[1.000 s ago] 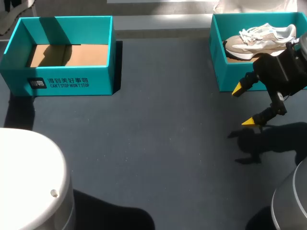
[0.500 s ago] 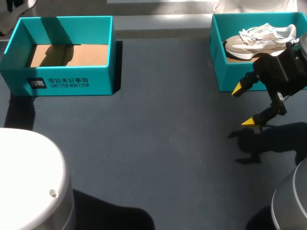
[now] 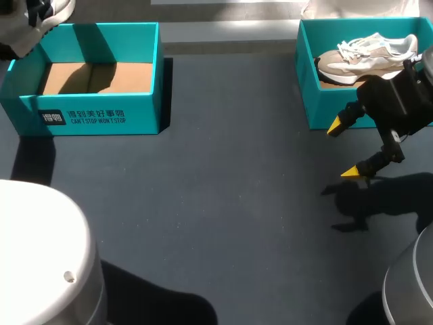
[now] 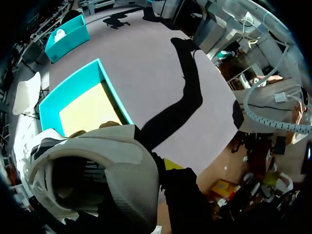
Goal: Take the shoe out of the shoebox, open the shoe tongue, remove and reinsert the insole, then place the shoe into the shoebox
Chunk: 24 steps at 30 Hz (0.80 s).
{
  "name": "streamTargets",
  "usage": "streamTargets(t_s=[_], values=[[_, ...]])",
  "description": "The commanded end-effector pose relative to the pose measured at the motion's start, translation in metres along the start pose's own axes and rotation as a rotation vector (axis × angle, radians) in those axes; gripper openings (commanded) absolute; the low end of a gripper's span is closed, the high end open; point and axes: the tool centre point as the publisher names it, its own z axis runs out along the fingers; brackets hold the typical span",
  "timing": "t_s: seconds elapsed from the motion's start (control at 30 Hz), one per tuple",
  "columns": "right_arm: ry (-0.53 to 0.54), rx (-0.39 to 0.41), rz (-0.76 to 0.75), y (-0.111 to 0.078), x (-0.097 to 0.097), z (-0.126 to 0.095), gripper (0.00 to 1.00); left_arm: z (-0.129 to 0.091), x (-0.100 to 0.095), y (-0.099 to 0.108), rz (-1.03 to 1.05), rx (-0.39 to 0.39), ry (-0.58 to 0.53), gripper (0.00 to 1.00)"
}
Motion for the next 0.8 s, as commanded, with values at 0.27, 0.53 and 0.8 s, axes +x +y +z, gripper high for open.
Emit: streamTargets(t_s=[0.27, 0.53, 0.8], values=[[0.002, 0.003, 0.001, 0.000, -0.001, 0.001, 1.00, -0.017, 0.002, 0.020, 0.779, -0.368, 0.308, 0.00], [0.002, 0.003, 0.001, 0.000, -0.001, 0.001, 1.00, -0.017, 0.002, 0.020, 0.779, -0.368, 0.308, 0.00], [0.002, 0.003, 0.001, 0.000, -0.001, 0.001, 1.00, -0.017, 0.002, 0.020, 0.779, -0.368, 0.308, 0.00]])
